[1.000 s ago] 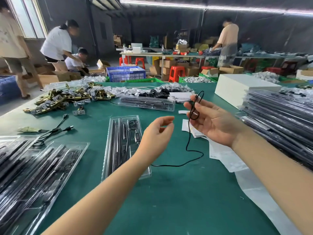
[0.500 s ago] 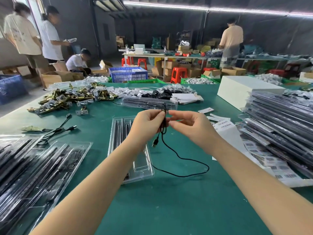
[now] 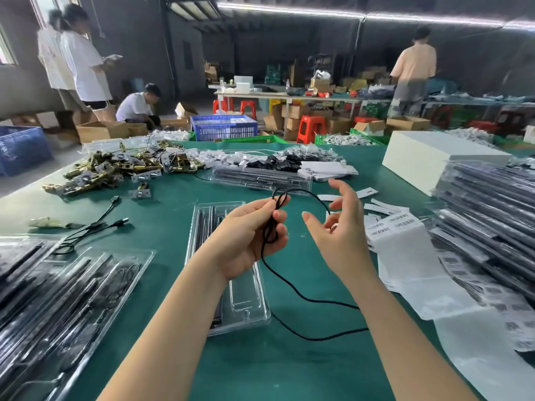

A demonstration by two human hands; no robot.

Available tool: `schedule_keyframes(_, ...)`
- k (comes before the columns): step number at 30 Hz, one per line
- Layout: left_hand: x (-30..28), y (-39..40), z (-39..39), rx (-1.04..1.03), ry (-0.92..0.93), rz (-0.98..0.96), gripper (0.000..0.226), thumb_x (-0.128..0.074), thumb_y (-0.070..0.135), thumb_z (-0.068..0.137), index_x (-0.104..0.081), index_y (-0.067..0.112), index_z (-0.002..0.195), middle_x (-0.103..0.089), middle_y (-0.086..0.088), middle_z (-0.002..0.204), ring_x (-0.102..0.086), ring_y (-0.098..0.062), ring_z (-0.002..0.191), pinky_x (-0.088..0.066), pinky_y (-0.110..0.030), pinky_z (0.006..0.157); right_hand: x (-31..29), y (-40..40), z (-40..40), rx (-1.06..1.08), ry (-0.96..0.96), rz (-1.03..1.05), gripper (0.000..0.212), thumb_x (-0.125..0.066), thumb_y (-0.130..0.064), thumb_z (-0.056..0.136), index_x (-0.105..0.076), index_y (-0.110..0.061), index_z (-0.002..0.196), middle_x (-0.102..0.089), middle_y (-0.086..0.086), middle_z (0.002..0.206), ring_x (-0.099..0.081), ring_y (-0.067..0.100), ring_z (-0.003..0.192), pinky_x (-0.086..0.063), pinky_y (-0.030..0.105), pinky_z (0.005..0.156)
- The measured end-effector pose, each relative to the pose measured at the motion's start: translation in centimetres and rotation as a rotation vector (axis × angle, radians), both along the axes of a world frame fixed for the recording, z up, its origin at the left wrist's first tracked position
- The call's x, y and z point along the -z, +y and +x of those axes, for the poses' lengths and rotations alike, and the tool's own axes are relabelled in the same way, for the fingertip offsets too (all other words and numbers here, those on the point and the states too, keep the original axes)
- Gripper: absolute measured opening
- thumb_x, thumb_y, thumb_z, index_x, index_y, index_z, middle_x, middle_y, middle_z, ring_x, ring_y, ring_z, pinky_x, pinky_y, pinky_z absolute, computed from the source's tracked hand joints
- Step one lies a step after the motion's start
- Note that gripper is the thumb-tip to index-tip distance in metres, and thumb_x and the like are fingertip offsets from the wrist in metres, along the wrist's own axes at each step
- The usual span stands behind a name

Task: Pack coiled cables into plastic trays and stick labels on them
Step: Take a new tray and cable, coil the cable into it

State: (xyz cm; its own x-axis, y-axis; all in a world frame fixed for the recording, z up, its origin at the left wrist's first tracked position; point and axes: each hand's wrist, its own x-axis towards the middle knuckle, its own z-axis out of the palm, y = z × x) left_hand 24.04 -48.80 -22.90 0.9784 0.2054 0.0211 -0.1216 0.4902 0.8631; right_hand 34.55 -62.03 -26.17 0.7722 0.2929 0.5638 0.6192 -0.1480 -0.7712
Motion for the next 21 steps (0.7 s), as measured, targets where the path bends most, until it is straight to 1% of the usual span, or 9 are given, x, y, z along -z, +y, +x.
schedule_keyframes(2,-0.1,0.4,-0.2,0.07,-0.001,0.022,0.023,-0.057,0.024,0.091,-0.069,0.011,0.105,-0.056,0.004,0.072,-0.057,-0.01,0.059,-0.055,-0.024,0.061,-0.1,0.1,0.4,0.063,-0.12,-0.148,0.038,-0.068,-0.027,0.088,-0.059,-0.027,0.125,-0.042,-0.004,0.107,-0.048,0.013,0.095,-0.037,0.018,0.089)
schedule_keyframes(4,-0.1,0.6,-0.5,0.122,-0.016,0.071,0.027,-0.063,0.028,0.083,-0.075,0.014,0.102,-0.058,0.004,0.075,-0.06,-0.009,0.063,-0.055,-0.023,0.064,-0.2,0.1,0.7,0.012,-0.138,-0.207,0.019,-0.065,-0.027,0.091,-0.069,-0.022,0.109,-0.049,-0.004,0.112,-0.048,0.01,0.11,-0.033,0.019,0.096)
schedule_keyframes(6,0.1,0.7,-0.6,0.14,-0.034,0.103,0.028,-0.062,0.03,0.082,-0.075,0.016,0.103,-0.062,0.005,0.078,-0.065,-0.009,0.069,-0.055,-0.023,0.066,-0.4,-0.2,0.6,-0.216,0.024,-0.121,0.011,-0.058,-0.022,0.096,-0.066,-0.022,0.103,-0.062,-0.011,0.106,-0.055,-0.008,0.1,-0.037,0.008,0.088)
schedule_keyframes(9,0.4,0.9,-0.6,0.114,-0.039,0.136,0.03,-0.06,0.027,0.084,-0.073,0.013,0.106,-0.066,0.003,0.081,-0.071,-0.013,0.082,-0.056,-0.024,0.07,-0.5,-0.5,0.5,-0.385,0.298,0.086,0.02,-0.051,-0.017,0.099,-0.067,-0.027,0.093,-0.068,-0.011,0.07,-0.063,0.005,0.063,-0.052,0.019,0.066)
schedule_keyframes(11,0.6,1.0,-0.5,0.071,-0.028,0.176,0.033,-0.061,0.025,0.083,-0.068,0.011,0.111,-0.067,0.002,0.081,-0.071,-0.016,0.09,-0.057,-0.027,0.075,-0.6,-0.5,0.6,-0.32,0.287,0.121,0.024,-0.053,-0.02,0.099,-0.069,-0.032,0.087,-0.06,-0.012,0.061,-0.052,0.008,0.05,-0.048,0.022,0.053)
schedule_keyframes(13,0.8,1.0,-0.2,-0.037,0.015,0.261,0.025,-0.062,0.025,0.086,-0.068,0.015,0.108,-0.069,0.003,0.082,-0.071,-0.016,0.091,-0.057,-0.029,0.078,-0.8,-0.2,0.3,-0.276,0.266,0.137,0.023,-0.053,-0.024,0.099,-0.068,-0.035,0.084,-0.056,-0.016,0.06,-0.045,0.005,0.05,-0.043,0.022,0.049)
schedule_keyframes(15,1.1,0.8,0.3,-0.193,0.068,0.33,0.012,-0.062,0.023,0.091,-0.07,0.019,0.099,-0.073,0.002,0.084,-0.071,-0.013,0.081,-0.055,-0.028,0.074,-1.1,0.2,-0.2,-0.303,0.29,0.177,0.022,-0.055,-0.026,0.098,-0.067,-0.035,0.082,-0.057,-0.017,0.061,-0.044,0.002,0.051,-0.04,0.019,0.048)
schedule_keyframes(18,1.3,0.0,1.1,-0.34,0.058,0.276,0.007,-0.06,0.019,0.094,-0.065,0.015,0.095,-0.075,0.0,0.086,-0.071,-0.01,0.075,-0.057,-0.023,0.064,-1.2,0.8,-1.4,-0.316,0.241,0.139,0.018,-0.06,-0.025,0.095,-0.067,-0.034,0.082,-0.058,-0.019,0.058,-0.045,0.0,0.051,-0.042,0.021,0.05)
schedule_keyframes(21,1.3,-0.9,1.5,-0.381,0.039,0.316,0.009,-0.057,0.02,0.096,-0.064,0.016,0.093,-0.073,0.005,0.078,-0.068,-0.008,0.068,-0.055,-0.02,0.061,-1.2,1.2,-2.4,-0.312,0.168,0.127,0.016,-0.065,-0.018,0.092,-0.069,-0.031,0.084,-0.062,-0.022,0.058,-0.054,-0.003,0.051,-0.04,0.01,0.052)
